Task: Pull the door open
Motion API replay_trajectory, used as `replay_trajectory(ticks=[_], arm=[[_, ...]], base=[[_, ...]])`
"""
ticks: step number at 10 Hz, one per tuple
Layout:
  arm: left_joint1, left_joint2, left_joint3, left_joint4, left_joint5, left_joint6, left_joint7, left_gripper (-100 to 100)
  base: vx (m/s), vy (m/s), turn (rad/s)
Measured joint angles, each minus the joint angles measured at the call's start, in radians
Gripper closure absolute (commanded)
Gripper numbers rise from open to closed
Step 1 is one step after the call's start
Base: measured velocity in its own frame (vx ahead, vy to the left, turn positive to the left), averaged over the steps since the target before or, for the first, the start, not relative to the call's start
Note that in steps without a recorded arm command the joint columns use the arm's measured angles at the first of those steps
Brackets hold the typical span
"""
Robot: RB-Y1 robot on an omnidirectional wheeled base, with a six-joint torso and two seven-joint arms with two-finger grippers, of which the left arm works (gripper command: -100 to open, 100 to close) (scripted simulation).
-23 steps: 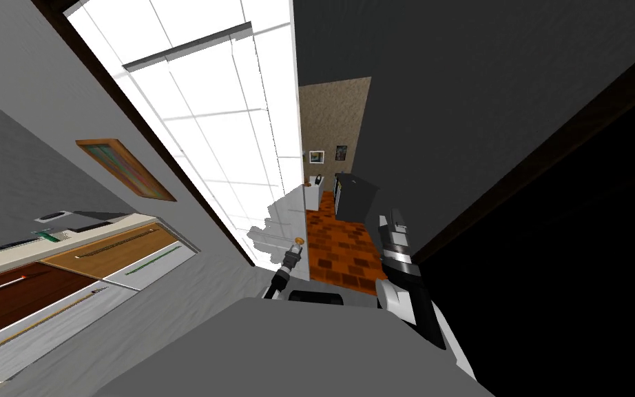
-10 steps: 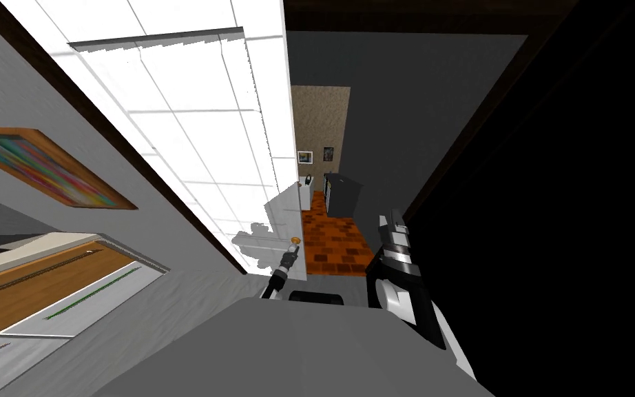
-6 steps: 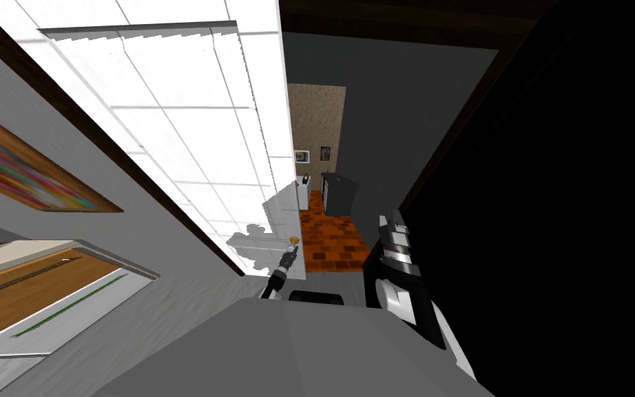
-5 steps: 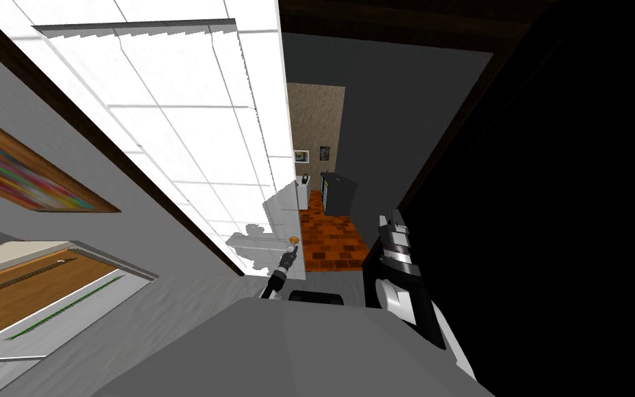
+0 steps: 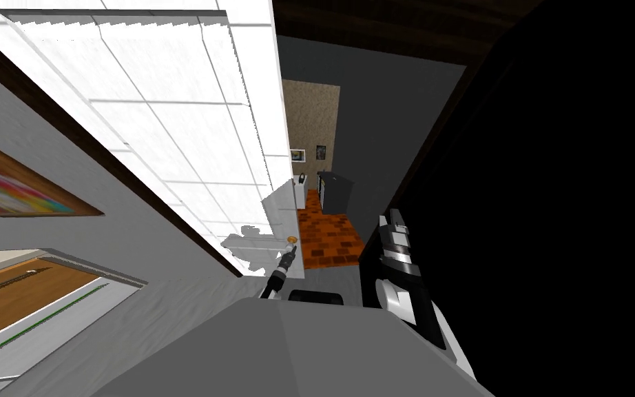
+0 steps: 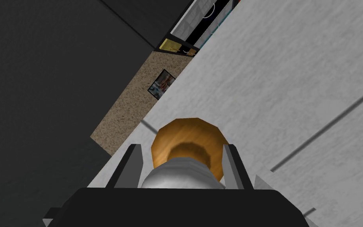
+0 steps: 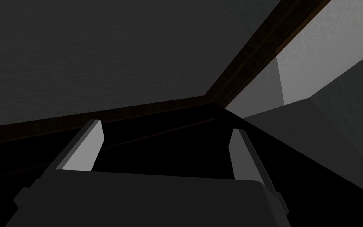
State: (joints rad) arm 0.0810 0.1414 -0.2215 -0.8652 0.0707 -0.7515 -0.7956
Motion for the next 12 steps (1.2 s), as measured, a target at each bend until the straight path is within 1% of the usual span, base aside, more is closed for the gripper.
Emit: replay_trajectory(ticks=[1,4,5,6,8,12], arm=[[0.001,0.0,-0.002,0.0,0.003,0.003,0.02,100],[-0.005,-0.001,-0.006,0.02,0.015,-0.002,0.094,100],[-0.015,-0.003,-0.007,0.031,0.02,-0.011,0.119,-100],[-0.014,-0.005,-0.005,0.028,0.018,-0.012,0.111,-100],[-0.012,-0.007,-0.002,0.023,0.014,-0.008,0.073,-100],[-0.005,-0.011,0.008,0.009,0.003,-0.003,-0.016,-100]], base=[[-0.07,0.003,-0.101],[-0.066,0.006,-0.083],[-0.135,0.006,-0.075],[-0.16,0.017,-0.041],[-0.126,0.013,-0.026],[-0.103,0.005,-0.008]])
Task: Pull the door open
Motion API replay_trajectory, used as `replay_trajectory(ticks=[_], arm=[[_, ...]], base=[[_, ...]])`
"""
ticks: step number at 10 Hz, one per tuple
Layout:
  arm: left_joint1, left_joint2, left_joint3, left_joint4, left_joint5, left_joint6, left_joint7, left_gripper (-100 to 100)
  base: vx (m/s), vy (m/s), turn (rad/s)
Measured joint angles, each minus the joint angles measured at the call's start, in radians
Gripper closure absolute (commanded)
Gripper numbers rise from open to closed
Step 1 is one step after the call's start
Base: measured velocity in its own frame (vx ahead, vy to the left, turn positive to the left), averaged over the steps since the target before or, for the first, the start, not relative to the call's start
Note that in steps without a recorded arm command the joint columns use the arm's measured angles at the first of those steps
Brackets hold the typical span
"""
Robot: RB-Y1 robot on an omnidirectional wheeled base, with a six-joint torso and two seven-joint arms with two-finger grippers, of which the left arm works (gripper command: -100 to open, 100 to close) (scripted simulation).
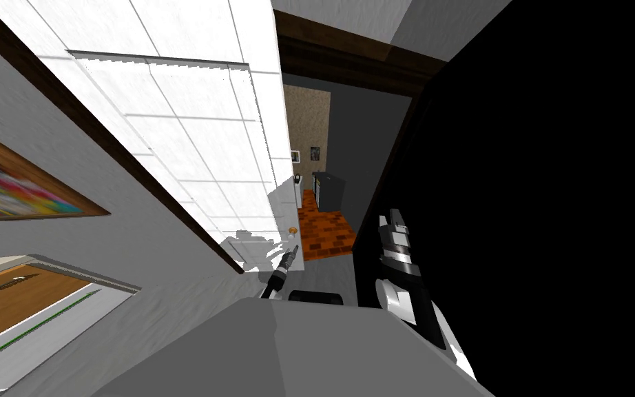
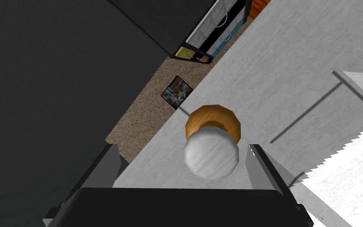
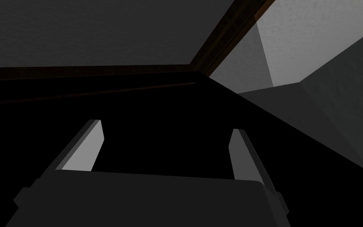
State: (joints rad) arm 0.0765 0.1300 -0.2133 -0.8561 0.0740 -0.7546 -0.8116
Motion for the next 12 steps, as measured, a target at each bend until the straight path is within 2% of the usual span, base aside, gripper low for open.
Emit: replay_trajectory(ticks=[6,12], arm=[[0.012,-0.005,0.015,-0.023,-0.018,0.008,-0.145,-100],[0.026,-0.009,0.03,-0.051,-0.04,0.013,-0.312,-100]], base=[[-0.066,0.003,0.024],[-0.014,-0.004,0.063]])
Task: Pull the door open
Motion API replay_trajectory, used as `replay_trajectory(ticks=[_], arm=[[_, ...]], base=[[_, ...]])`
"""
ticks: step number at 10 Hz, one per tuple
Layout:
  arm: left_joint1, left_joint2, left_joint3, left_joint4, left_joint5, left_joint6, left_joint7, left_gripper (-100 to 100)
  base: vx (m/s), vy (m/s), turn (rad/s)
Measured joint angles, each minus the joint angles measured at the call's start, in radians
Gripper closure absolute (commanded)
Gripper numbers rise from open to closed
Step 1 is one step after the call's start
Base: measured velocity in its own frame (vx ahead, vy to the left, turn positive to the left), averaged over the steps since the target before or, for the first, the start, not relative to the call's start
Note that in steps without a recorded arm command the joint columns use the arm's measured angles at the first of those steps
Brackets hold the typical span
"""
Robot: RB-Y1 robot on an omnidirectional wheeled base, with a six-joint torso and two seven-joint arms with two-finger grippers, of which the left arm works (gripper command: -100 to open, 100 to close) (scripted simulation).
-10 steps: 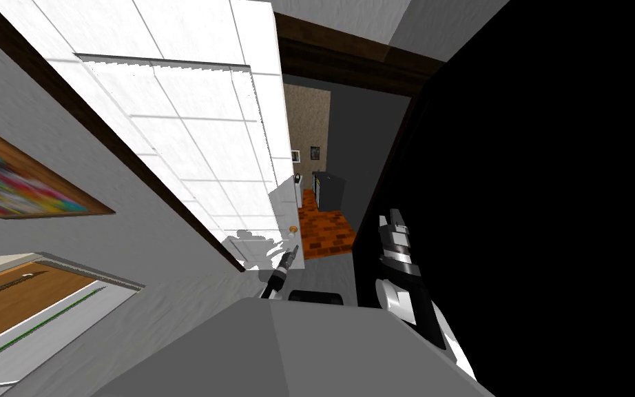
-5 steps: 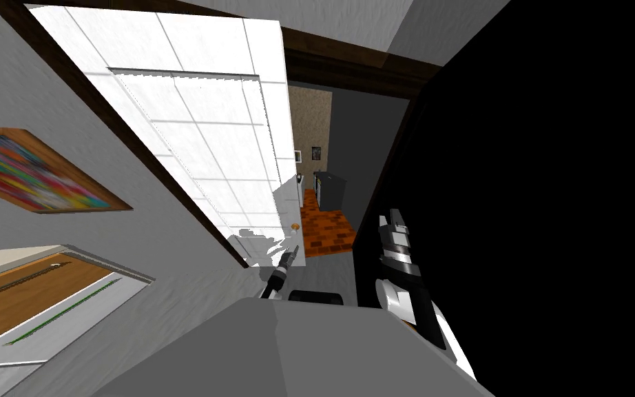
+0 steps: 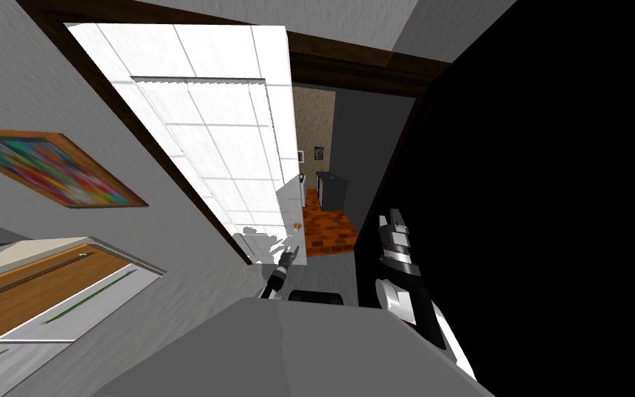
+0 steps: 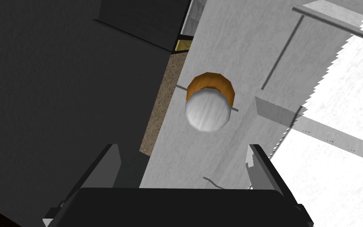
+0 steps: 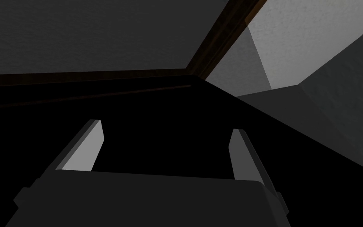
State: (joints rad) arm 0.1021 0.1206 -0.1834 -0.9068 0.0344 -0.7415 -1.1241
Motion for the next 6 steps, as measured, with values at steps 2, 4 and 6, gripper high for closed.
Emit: replay_trajectory(ticks=[2,4,6], arm=[[0.005,-0.002,0.005,-0.01,-0.007,0.002,-0.056,-100],[0.01,-0.005,0.009,-0.019,-0.014,0.002,-0.111,-100],[0.014,-0.009,0.013,-0.028,-0.021,0.002,-0.163,-100]], base=[[0.01,-0.012,0.085],[0.014,-0.016,0.088],[0.015,-0.015,0.102]])
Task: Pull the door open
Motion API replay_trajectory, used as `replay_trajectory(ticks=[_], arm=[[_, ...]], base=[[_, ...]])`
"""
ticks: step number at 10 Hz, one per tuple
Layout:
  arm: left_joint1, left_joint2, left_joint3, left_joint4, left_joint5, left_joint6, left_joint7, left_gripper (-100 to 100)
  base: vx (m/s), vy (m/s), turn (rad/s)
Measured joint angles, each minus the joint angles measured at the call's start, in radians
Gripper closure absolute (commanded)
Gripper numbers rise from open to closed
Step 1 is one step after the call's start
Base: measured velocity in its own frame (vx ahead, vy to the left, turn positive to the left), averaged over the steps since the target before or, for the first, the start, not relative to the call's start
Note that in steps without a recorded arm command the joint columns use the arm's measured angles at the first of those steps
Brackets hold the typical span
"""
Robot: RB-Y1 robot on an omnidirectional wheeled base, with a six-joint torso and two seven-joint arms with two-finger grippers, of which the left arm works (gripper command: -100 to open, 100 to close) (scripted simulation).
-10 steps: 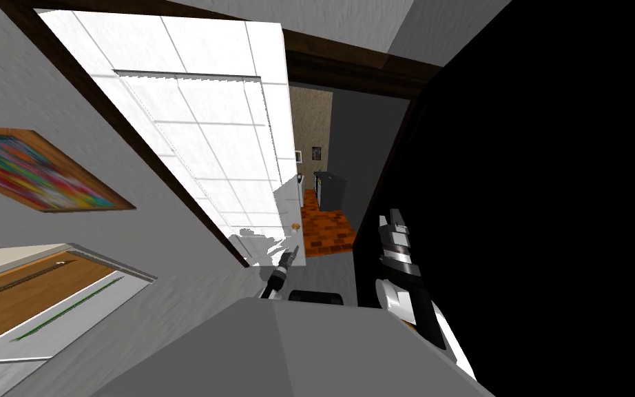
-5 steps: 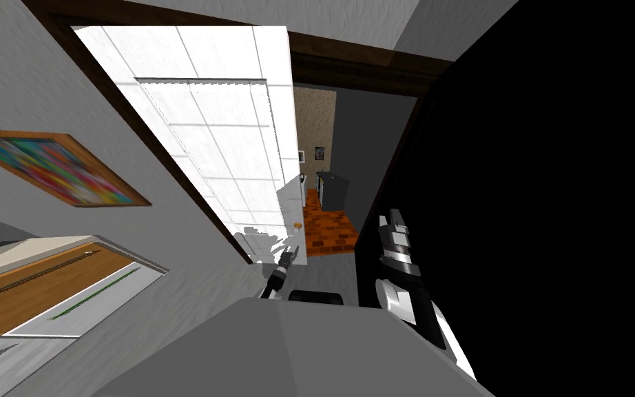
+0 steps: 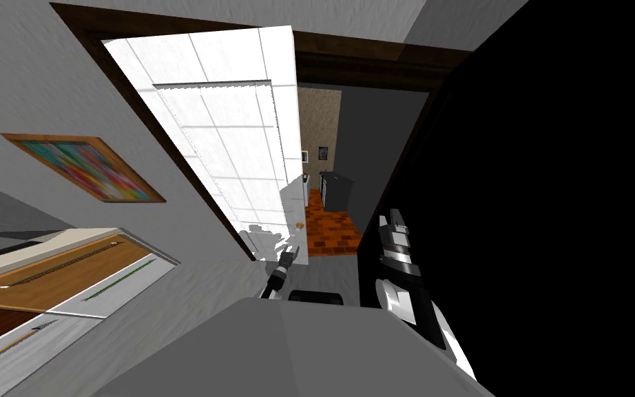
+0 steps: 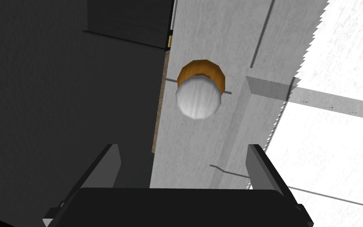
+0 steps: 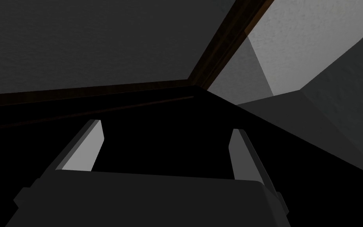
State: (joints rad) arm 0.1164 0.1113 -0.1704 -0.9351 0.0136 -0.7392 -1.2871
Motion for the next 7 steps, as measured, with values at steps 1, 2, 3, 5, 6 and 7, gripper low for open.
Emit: replay_trajectory(ticks=[1,2,3,5,6,7], arm=[[0.003,-0.002,0.002,-0.006,-0.003,0.001,-0.024,-100],[0.004,-0.005,0.004,-0.009,-0.006,0.0,-0.048,-100],[0.005,-0.007,0.006,-0.011,-0.009,0.0,-0.071,-100],[0.009,-0.012,0.009,-0.02,-0.014,0.001,-0.112,-100],[0.01,-0.015,0.01,-0.021,-0.017,0.0,-0.13,-100],[0.012,-0.017,0.011,-0.025,-0.019,0.0,-0.147,-100]], base=[[0.019,-0.019,0.114],[0.021,-0.022,0.086],[0.022,-0.025,0.096],[0.021,-0.021,0.099],[0.019,-0.022,0.094],[0.023,-0.04,0.139]])
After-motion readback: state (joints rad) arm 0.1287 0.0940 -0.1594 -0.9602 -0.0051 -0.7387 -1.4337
